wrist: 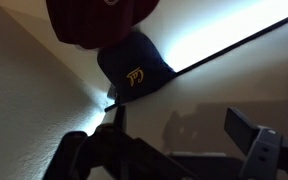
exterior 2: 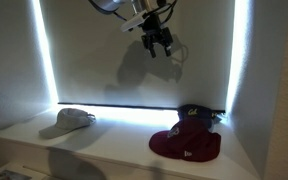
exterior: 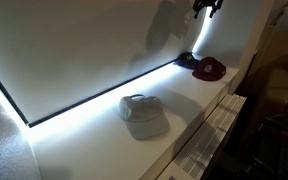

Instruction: Put the red cap on the white cap

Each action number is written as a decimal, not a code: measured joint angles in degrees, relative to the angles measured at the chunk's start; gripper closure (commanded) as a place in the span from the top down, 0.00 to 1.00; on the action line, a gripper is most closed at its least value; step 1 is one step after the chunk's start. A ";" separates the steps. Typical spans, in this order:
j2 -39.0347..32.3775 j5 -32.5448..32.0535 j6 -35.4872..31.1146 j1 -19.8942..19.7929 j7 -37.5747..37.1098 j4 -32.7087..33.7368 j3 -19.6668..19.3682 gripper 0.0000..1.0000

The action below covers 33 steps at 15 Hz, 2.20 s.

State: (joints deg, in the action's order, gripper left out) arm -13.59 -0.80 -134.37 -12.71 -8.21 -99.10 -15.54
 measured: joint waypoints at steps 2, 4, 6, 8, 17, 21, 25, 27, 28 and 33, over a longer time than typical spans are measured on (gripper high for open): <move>-4.94 2.73 1.82 -1.38 -4.04 6.27 -0.44 1.00; -6.41 2.85 1.85 -1.80 -4.21 7.71 -0.45 1.00; -6.27 2.83 1.87 -1.65 -4.23 7.63 -0.35 1.00; -7.21 1.61 5.63 -1.70 -6.00 8.85 -0.60 1.00; -26.77 -0.65 16.01 -3.02 -12.94 18.40 -2.63 1.00; -26.97 -0.17 16.22 -2.95 -17.02 19.57 -2.74 1.00; -32.64 0.15 14.85 -3.32 -29.51 21.73 -4.76 1.00; -36.05 0.21 14.93 -3.85 -34.48 23.92 -5.79 1.00; -36.97 0.23 14.94 -4.05 -35.42 24.70 -5.90 1.00; -37.60 0.22 15.10 -4.08 -36.13 25.98 -5.89 1.00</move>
State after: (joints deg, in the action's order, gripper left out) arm -51.19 -0.58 -119.27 -16.79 -44.34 -73.11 -21.43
